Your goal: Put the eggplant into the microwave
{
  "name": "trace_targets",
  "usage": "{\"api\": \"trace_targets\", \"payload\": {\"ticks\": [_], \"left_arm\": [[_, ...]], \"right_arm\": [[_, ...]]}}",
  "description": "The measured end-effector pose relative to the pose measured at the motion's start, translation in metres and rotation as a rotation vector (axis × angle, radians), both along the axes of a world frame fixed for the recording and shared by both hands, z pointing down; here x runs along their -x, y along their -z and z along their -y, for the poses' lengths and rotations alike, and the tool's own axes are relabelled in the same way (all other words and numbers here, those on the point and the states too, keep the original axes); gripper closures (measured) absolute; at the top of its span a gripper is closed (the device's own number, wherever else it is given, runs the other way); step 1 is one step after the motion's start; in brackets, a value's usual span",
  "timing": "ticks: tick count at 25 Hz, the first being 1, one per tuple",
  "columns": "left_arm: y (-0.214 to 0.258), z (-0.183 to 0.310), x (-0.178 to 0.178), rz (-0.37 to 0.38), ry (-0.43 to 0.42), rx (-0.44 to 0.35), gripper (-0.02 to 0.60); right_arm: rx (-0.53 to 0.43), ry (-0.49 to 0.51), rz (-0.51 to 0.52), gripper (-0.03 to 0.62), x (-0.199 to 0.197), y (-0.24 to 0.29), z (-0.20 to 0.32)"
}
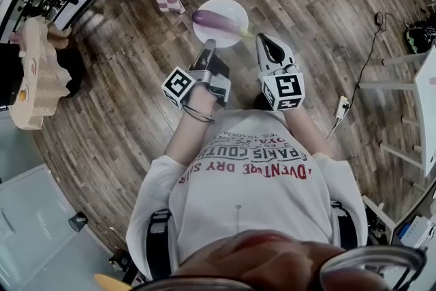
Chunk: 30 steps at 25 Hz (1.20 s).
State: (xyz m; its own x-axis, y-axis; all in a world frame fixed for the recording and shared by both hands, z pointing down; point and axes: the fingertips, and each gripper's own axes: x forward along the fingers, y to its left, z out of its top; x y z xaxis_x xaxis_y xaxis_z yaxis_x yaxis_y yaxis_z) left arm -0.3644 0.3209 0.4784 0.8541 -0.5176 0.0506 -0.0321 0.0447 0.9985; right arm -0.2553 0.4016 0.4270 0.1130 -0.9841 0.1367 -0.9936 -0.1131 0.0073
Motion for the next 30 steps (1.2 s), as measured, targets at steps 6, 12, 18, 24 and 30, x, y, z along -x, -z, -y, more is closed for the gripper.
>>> {"api": "trace_targets", "payload": {"ticks": [6,12,18,24,30], "left_arm": [[-0.006,0.022,-0.049,0.008,0.034,-0.009,0.548],[0.002,0.053,-0.107,0.007,0.090,-0.018,0.548],[0.012,0.082,-0.193,-0.010,0.163,-0.016,0.548],[0.014,0.101,-0.267,-0.008,0.216,-0.010,0.548],[0.004,0.118,-0.312,0.010,0.228,0.021,0.548]], "right_arm": [[0.007,0.021,0.030,0.579,-0.055,-0.015,0.023],[-0.001,0.082,0.039,0.579,-0.122,-0.007,0.063],[0.012,0.154,0.028,0.579,-0.213,0.000,0.098],[0.031,0.203,0.044,0.579,-0.292,0.003,0.120],[0.057,0.201,0.116,0.579,-0.345,-0.015,0.141]]}}
